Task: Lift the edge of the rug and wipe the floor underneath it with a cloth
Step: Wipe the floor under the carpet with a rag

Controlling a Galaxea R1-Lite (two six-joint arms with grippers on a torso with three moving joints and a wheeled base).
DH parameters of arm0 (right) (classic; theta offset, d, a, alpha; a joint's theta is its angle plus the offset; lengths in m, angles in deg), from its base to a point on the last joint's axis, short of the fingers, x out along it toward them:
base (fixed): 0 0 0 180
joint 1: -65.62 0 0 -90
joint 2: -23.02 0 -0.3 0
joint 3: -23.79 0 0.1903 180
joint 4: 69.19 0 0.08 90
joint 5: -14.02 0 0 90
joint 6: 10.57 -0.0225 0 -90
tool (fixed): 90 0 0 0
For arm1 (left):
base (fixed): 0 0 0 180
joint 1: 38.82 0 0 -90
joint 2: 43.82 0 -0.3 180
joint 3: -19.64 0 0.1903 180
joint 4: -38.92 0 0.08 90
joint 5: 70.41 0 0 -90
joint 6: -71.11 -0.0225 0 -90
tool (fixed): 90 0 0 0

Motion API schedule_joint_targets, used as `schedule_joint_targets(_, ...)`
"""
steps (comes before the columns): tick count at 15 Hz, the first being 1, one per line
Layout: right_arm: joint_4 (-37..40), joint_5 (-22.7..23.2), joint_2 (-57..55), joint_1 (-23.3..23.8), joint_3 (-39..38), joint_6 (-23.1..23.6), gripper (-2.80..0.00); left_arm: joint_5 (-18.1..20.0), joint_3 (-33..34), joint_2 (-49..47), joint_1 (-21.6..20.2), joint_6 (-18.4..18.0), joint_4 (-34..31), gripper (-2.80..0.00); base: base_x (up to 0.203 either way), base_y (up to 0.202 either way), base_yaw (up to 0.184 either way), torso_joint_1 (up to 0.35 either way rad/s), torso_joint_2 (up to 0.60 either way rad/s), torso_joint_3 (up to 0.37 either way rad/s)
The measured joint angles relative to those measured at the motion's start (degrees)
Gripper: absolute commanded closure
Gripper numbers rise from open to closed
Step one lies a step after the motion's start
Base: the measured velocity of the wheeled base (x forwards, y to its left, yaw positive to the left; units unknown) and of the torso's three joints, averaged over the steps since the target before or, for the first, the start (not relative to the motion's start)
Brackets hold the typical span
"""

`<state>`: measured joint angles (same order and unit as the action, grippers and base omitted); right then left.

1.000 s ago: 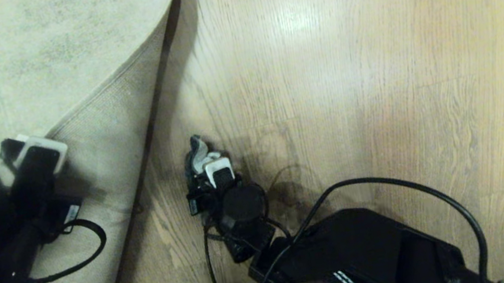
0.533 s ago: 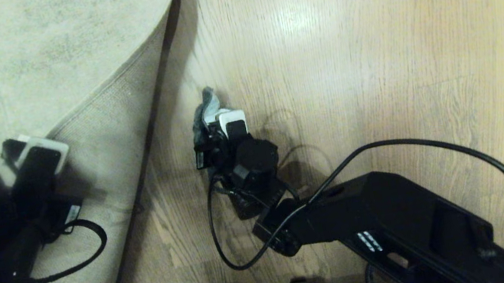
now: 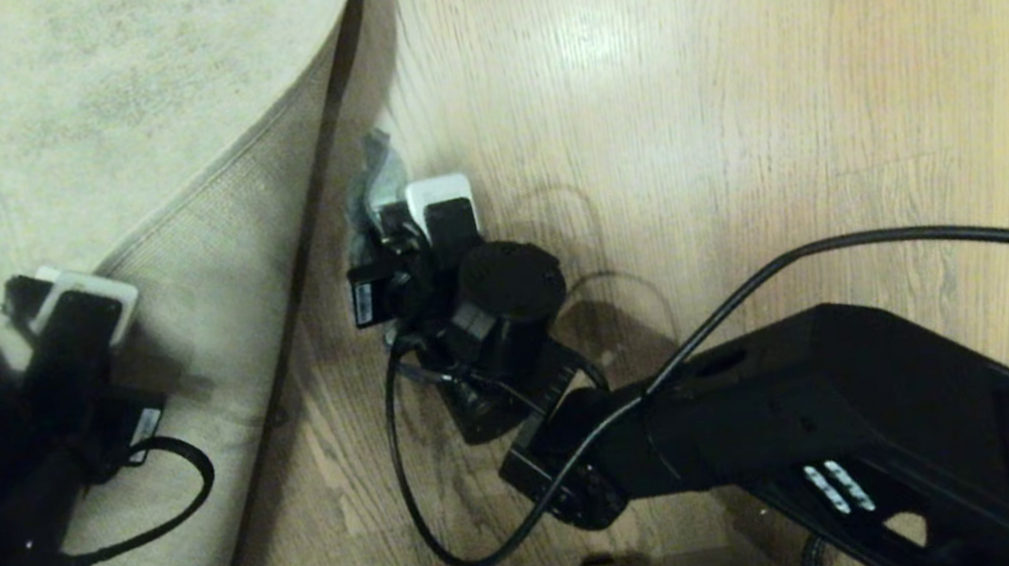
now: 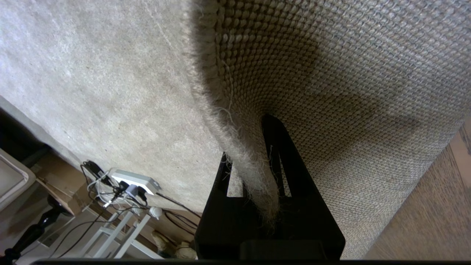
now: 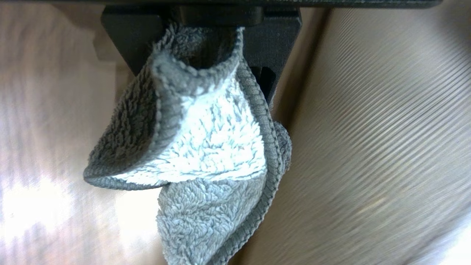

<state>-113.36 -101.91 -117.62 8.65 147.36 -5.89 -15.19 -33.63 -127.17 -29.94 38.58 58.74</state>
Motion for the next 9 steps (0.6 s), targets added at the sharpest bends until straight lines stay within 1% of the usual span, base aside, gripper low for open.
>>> schedule_joint_targets(6, -10.4, -0.4, 3.4, -5.5, -24.5, -0.1, 0.00, -0.1, -0.2, 0.3, 0.2, 0.0, 0.1, 0.00, 0.000, 0.000, 0.000, 0.000, 0.00, 0.000)
schedule_joint_targets(9, -11.7, -0.4, 1.6, -7.7, -28.0, -0.1, 0.00, -0.1, -0.3, 0.3, 0.3, 0.0, 0.1, 0.00, 0.000, 0.000, 0.000, 0.000, 0.00, 0.000)
